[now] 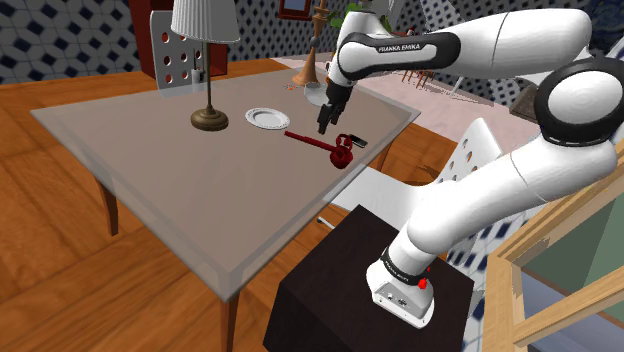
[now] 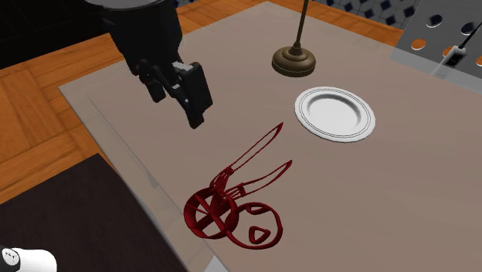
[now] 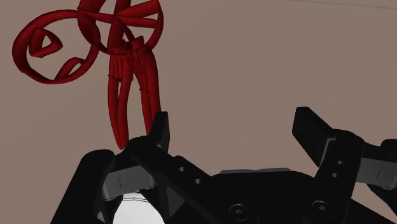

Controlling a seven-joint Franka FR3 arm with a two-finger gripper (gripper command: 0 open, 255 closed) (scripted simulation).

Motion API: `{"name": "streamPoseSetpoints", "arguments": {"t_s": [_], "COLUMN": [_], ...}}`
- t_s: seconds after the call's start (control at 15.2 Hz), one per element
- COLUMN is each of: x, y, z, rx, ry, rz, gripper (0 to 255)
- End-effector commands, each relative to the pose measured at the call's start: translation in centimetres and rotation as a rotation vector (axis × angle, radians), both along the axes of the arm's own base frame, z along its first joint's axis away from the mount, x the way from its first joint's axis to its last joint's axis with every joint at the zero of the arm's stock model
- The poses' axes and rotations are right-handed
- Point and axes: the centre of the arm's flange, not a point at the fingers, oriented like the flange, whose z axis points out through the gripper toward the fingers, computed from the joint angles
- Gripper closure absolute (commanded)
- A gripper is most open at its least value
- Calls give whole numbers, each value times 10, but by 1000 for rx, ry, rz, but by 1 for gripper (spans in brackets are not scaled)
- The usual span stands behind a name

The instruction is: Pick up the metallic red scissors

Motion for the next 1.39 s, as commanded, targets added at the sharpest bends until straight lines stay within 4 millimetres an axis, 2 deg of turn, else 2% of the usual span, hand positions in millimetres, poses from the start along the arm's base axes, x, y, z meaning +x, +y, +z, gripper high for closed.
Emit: {"name": "streamPoseSetpoints", "arguments": {"t_s": [0.0, 0.53, 0.99, 1.12, 1.19, 1.32], "x": [15, 65, 65, 65, 65, 65], "y": [-15, -71, -71, -71, -71, -71], "z": [-18, -84, -121, -124, -123, -123], "rx": [-11, -51, -51, -51, -51, -51], "ry": [9, 44, 44, 44, 44, 44], "rz": [-1, -6, -6, -6, -6, -6], "gripper": [0, 0, 0, 0, 255, 255]}}
